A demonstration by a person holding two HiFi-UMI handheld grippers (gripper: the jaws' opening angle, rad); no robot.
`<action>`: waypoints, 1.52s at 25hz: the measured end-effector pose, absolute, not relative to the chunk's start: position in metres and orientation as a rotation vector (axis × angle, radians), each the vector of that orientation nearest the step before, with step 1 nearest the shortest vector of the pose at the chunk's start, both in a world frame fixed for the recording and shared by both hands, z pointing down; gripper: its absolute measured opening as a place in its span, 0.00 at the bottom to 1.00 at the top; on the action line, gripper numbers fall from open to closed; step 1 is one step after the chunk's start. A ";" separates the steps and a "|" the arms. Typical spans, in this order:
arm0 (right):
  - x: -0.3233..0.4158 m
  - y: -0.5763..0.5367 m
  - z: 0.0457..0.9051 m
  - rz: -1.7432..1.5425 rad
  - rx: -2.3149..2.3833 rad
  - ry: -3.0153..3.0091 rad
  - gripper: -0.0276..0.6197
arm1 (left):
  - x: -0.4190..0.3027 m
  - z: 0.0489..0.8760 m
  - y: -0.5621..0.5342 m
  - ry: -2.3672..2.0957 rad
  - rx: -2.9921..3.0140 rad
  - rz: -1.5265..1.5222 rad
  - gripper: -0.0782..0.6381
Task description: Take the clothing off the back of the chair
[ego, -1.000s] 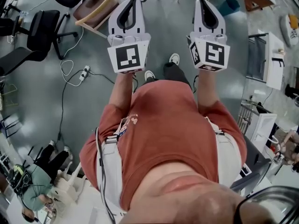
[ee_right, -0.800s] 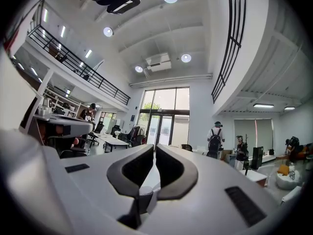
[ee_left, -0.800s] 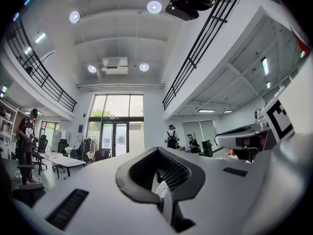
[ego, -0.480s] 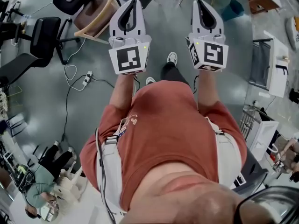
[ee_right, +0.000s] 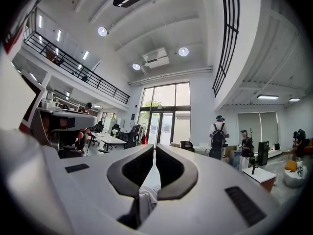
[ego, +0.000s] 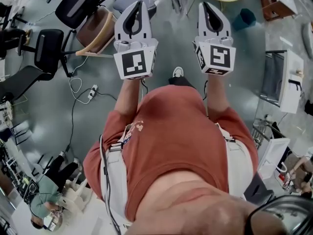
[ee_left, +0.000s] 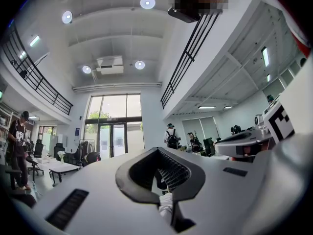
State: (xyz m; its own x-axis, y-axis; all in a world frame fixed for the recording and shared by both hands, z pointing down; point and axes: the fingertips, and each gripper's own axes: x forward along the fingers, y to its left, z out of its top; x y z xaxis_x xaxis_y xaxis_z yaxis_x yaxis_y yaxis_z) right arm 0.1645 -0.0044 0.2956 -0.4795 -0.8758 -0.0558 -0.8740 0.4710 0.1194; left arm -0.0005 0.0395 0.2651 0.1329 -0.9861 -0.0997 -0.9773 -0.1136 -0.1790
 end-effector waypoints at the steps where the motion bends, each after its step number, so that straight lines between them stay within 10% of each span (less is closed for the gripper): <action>1: 0.167 -0.013 0.296 -0.204 1.590 -2.687 0.09 | 0.002 0.264 0.031 1.948 -2.201 -0.062 0.13; 38: 0.112 -0.195 0.331 -0.145 1.443 -2.706 0.09 | -0.048 0.294 -0.139 2.058 -2.169 -0.084 0.13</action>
